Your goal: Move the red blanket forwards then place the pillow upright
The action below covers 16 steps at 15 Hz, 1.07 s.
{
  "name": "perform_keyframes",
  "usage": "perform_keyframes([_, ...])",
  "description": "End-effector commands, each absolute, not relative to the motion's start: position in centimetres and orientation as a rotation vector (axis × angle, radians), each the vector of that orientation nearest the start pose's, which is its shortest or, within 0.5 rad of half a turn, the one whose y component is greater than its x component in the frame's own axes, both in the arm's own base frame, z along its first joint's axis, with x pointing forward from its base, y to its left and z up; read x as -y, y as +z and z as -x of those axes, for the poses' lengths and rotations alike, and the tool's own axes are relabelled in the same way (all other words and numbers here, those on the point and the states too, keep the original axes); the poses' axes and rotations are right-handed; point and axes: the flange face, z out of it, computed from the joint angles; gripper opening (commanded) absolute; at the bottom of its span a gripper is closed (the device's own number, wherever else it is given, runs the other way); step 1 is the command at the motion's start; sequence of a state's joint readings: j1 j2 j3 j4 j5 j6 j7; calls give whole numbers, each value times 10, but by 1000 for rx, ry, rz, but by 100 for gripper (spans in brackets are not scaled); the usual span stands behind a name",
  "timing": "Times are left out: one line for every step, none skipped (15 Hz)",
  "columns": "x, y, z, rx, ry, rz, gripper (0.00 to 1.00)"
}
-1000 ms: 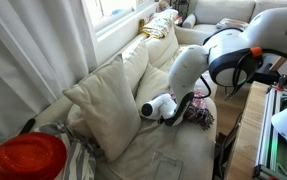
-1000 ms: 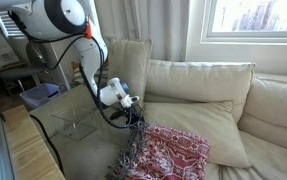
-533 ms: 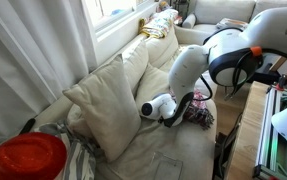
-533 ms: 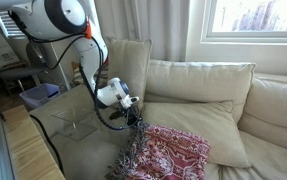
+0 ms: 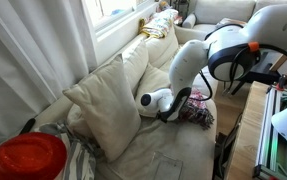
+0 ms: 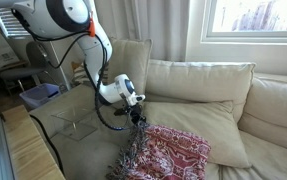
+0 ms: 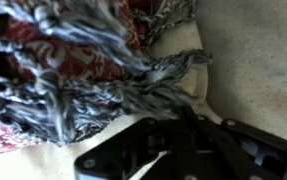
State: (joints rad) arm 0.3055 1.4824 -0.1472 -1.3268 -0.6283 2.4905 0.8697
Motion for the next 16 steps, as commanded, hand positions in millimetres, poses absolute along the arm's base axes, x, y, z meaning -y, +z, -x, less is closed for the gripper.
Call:
perform_keyframes([-67, -164, -605, 150, 10, -2677, 1])
perform_keyframes([-64, -156, -609, 178, 37, -2687, 1])
perform_keyframes([-61, -149, -612, 197, 52, -2703, 1])
perform_keyframes([-55, -140, -615, 230, 71, -2715, 1])
perform_keyframes([-49, -128, -616, 267, 96, -2719, 1])
perform_keyframes([-43, -118, -618, 299, 116, -2721, 1])
perform_keyframes([-38, -104, -617, 344, 138, -2716, 1])
perform_keyframes([-29, -89, -615, 402, 163, -2695, 1])
perform_keyframes([-22, -75, -612, 469, 185, -2676, 1])
perform_keyframes([-17, -63, -609, 534, 201, -2673, 1])
perform_keyframes([-11, -49, -606, 613, 222, -2668, 1])
perform_keyframes([-5, -35, -604, 698, 241, -2669, 1])
perform_keyframes([1, -21, -601, 772, 265, -2672, 1])
perform_keyframes([8, -6, -599, 832, 308, -2674, 1])
perform_keyframes([14, 8, -597, 882, 348, -2669, 1])
perform_keyframes([17, 17, -600, 902, 399, -2662, 1])
